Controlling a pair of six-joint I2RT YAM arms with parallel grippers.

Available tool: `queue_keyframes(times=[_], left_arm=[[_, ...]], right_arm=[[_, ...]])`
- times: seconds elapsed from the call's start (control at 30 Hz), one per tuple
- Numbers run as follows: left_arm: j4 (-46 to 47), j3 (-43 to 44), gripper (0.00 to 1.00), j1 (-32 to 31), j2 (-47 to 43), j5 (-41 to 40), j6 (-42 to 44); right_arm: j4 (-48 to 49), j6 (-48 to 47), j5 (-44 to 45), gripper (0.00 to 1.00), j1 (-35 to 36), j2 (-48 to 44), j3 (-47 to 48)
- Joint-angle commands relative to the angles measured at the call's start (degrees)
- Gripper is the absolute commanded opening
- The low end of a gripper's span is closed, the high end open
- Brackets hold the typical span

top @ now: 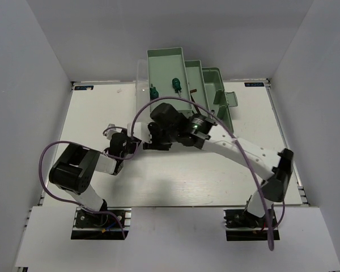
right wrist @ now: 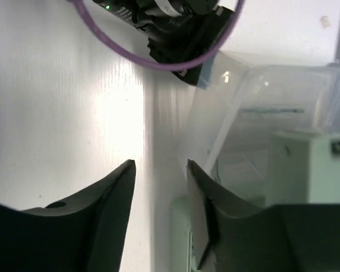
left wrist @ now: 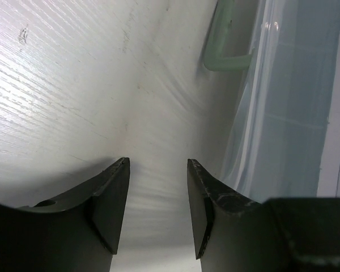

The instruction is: Sort the tools into containers

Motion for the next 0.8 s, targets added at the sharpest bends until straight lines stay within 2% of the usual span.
queue_keyframes(times=[0.0, 0.03, 0.07, 0.13, 0.17, 0.2, 0.27, 0.3, 0.33, 0.37, 0.4, 0.43, 0.47, 0.5, 0.53, 0.57, 0.63, 0.67, 0.7, 0.77], left_arm=[[3.9, 3.9, 0.56, 0.5, -3.4, 2.4, 0.5], [3.9, 3.9, 0.56, 0.5, -3.4, 2.4, 0.5], [3.9, 3.9, 0.56, 0.5, -2.8, 3.0, 0.5], [3.9, 4.5, 0.56, 0.5, -2.8, 3.0, 0.5], [3.9, 4.5, 0.56, 0.5, -2.8, 3.5, 1.1], [3.9, 5.2, 0.56, 0.5, -2.3, 3.5, 1.1], [3.9, 5.8, 0.56, 0.5, -2.3, 4.2, 1.1], [3.9, 6.4, 0.56, 0.5, -1.7, 4.2, 1.1], [3.9, 6.4, 0.56, 0.5, -1.7, 4.2, 1.1], [3.9, 7.0, 0.56, 0.5, -1.7, 4.8, 1.1], [3.9, 7.6, 0.56, 0.5, -1.7, 4.8, 1.1], [3.9, 7.6, 0.56, 0.5, -1.2, 5.5, 1.7], [3.9, 8.1, 0.56, 0.5, -1.2, 5.5, 1.7], [3.9, 8.2, 0.56, 0.5, -1.2, 5.5, 1.7], [3.9, 8.8, 0.56, 0.5, -1.2, 6.0, 1.7], [3.9, 8.8, 0.56, 0.5, -1.2, 6.0, 2.3], [3.9, 9.4, 0.56, 0.5, -0.7, 6.8, 2.3], [3.9, 10.1, 0.56, 0.5, -0.7, 6.8, 2.8], [3.9, 10.9, 0.56, 0.5, -0.7, 7.3, 2.8], [4.4, 11.7, 0.56, 0.5, -0.1, 7.9, 2.8]], right_arm=[[-7.7, -3.1, 1.0, 0.46, -0.2, -6.5, 3.0], [-6.8, -2.9, 4.9, 0.16, -0.3, -7.5, 2.5], [-5.9, -1.8, 9.9, 0.00, -0.5, -10.3, 2.2], [2.3, -1.0, 20.8, 0.00, -1.7, -12.3, -1.0], [5.2, -1.6, 32.7, 0.00, -3.1, -14.3, -2.4], [17.5, -3.6, 36.8, 0.00, -3.8, -14.8, -5.7], [29.4, -8.2, 46.9, 0.00, -9.9, -16.1, -15.5], [43.5, -9.6, 47.4, 0.14, -13.8, -16.6, -18.6], [44.5, -7.9, 47.2, 0.14, -13.8, -16.4, -19.0], [43.5, -4.9, 45.2, 0.26, -21.3, -16.1, -17.2], [32.7, 2.7, 44.0, 0.33, -24.0, -13.2, -15.5], [29.2, 10.0, 43.1, 0.37, -29.5, -11.7, -13.7], [26.2, 13.2, 38.8, 0.44, -34.6, -10.2, -8.8], [16.6, 20.2, 36.7, 0.44, -36.8, -5.7, -7.2], [13.9, 26.0, 33.8, 0.44, -41.7, -4.1, -4.5], [7.6, 30.2, 26.3, 0.46, -45.4, -2.8, -3.1], [6.1, 33.1, 22.5, 0.47, -49.4, 1.2, -1.8], [5.6, 36.7, 16.7, 0.50, -50.6, 2.9, -1.3], [3.9, 37.0, 14.9, 0.52, -53.7, 3.7, -0.2], [1.9, 39.0, 10.7, 0.53, -55.2, 7.6, 1.0]])
